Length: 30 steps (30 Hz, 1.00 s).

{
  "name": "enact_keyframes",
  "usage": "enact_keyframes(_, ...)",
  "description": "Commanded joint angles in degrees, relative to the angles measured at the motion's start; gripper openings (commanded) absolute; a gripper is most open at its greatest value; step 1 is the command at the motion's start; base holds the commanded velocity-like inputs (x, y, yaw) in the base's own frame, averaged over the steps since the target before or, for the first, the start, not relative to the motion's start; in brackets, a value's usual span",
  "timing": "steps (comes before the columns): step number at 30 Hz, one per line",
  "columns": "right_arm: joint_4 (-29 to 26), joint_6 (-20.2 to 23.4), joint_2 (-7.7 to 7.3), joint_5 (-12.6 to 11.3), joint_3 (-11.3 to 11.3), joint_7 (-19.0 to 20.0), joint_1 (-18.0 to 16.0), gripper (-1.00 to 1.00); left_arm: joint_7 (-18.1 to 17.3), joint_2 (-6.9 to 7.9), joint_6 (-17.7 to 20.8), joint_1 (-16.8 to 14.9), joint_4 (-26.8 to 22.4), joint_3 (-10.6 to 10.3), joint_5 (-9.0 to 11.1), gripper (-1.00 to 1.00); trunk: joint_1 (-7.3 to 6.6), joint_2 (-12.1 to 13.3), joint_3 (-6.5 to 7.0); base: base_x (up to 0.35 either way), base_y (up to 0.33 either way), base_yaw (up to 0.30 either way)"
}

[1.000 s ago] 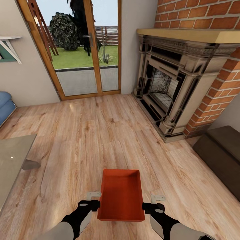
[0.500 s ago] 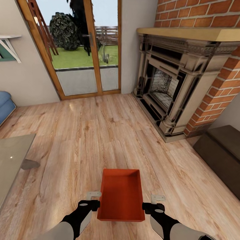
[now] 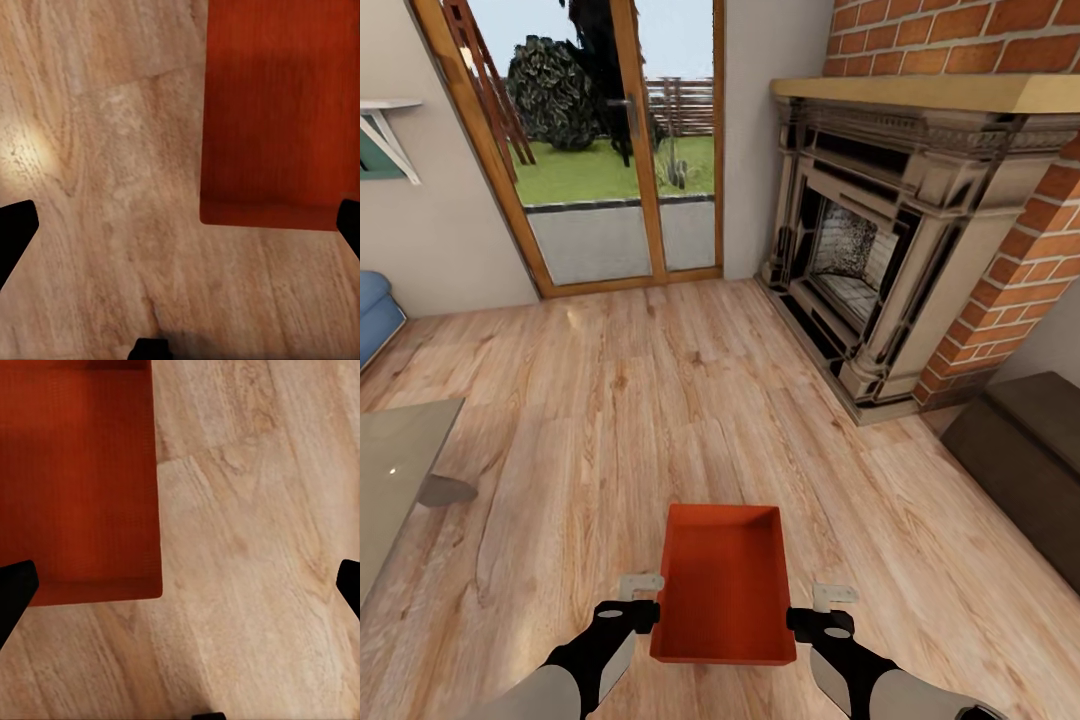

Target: Move the two storage containers from the living room to the garage. In the garage, place one container on the floor and stack the other container on top of it (either order is fine).

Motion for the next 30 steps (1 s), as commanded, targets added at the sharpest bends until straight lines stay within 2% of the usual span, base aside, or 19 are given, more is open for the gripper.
enact_keyframes(1, 0.02, -0.21, 0.01, -0.61, 0.48, -0.19, -0.03, 1.0, 0.14, -0.02, 0.37, 0.0, -0.12, 0.12, -0.29, 1.0, 0.22, -0.44, -0.23, 0.0, 0.0, 0.0)
enact_keyframes(17, 0.04, -0.21, 0.01, -0.51, 0.56, -0.15, -0.03, 1.0, 0.14, -0.01, 0.36, 0.0, -0.12, 0.08, -0.31, 1.0, 3.74, -6.86, -3.1, 0.0, 0.0, 0.0)
enact_keyframes(18, 0.02, -0.2, 0.06, 0.82, 0.61, 0.07, -0.03, 1.0, 0.16, -0.18, 0.49, 0.0, -0.22, 0.03, -0.38, 1.0, 3.96, -7.26, -3.28, 0.0, 0.0, 0.0)
enact_keyframes(21, 0.02, -0.01, -0.02, 1.34, 0.58, 0.09, -0.03, 1.0, 0.21, -0.66, 0.69, 0.0, -0.38, -0.11, -0.52, 1.0, 4.62, -8.46, -3.82, 0.0, 0.0, 0.0)
enact_keyframes(30, -0.34, 0.05, -0.72, 1.59, 0.58, 0.1, -0.03, 1.0, 0.74, -0.82, 5.75, 0.0, -4.16, -0.37, -0.59, 1.0, 6.59, -12.07, -5.43, 0.0, 0.0, 0.0)
